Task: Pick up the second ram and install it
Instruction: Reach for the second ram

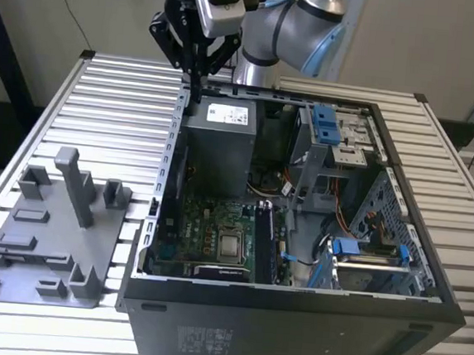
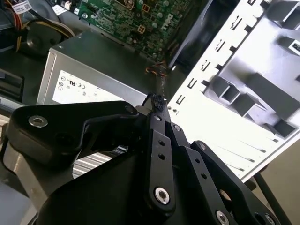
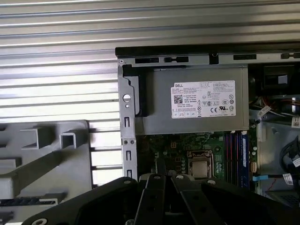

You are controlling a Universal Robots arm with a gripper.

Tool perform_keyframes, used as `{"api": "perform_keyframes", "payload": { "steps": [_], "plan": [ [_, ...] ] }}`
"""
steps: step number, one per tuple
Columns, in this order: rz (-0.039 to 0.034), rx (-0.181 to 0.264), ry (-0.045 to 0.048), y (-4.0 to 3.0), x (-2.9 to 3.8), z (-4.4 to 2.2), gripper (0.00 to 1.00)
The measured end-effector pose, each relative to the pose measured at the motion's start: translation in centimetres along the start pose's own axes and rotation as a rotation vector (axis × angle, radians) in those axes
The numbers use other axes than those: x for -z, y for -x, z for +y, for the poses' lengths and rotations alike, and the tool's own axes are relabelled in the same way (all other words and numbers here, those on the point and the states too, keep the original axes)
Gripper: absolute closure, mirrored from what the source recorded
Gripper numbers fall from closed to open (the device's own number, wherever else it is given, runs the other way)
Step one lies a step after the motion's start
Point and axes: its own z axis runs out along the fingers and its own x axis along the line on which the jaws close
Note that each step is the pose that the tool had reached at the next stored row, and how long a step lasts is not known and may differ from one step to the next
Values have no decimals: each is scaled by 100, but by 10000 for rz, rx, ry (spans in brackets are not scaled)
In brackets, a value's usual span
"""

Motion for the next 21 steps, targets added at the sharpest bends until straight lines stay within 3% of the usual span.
{"api": "perform_keyframes", "payload": {
  "steps": [21],
  "plan": [
    [0, 0, 0, -277, 5, -20, 89]
  ]
}}
